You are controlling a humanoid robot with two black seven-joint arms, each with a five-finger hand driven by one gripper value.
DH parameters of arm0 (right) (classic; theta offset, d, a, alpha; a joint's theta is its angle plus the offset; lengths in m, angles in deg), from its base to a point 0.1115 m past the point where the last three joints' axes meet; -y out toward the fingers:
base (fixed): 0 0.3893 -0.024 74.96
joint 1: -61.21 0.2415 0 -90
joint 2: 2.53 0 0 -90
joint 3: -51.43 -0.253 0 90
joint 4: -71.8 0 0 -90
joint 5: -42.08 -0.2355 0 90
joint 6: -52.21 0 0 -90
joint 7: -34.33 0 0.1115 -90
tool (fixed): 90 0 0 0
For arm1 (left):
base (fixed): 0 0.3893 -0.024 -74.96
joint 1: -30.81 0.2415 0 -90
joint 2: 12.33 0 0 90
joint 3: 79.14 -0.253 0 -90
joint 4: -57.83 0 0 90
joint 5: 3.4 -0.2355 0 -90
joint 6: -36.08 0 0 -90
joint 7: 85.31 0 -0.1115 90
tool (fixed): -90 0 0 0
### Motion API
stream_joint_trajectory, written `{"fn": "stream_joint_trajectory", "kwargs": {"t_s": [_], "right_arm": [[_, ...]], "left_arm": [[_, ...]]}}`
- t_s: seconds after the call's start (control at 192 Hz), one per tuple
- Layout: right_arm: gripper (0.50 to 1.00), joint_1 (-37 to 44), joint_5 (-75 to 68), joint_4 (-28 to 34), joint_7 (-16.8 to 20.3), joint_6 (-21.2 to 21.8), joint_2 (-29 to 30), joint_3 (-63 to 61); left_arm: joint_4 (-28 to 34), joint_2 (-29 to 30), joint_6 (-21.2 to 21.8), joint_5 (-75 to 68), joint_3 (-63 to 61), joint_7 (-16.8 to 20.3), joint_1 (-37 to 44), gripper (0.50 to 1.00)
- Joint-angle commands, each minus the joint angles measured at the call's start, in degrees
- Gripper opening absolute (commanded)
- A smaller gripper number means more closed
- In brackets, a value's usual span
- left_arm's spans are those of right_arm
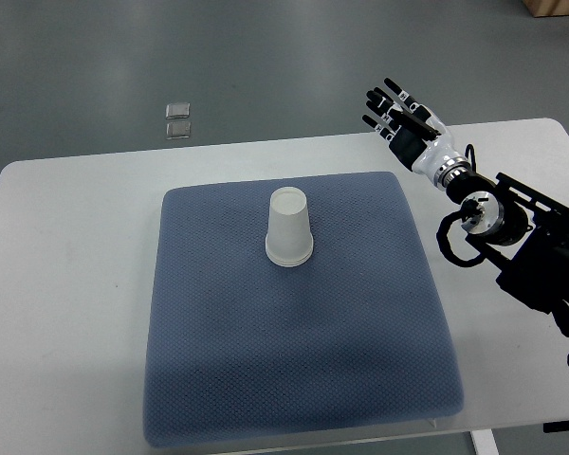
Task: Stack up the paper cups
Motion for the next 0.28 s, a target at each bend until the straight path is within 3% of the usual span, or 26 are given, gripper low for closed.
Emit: {"fn": "stream_joint_trajectory", "kwargs": {"t_s": [0.0, 0.27], "right_arm": [[0.921, -0.3, -0.2, -4.8, -0.3, 3.5, 1.7, -0.1], [0.921, -0.2, -1.7, -6.5, -0.4, 4.1, 2.9, -0.1]], "left_arm": [[-0.3, 0.0, 0.0, 0.0, 0.0, 0.0, 0.0, 1.0], [-0.3, 0.0, 0.0, 0.0, 0.0, -0.1, 0.0, 1.0]]}}
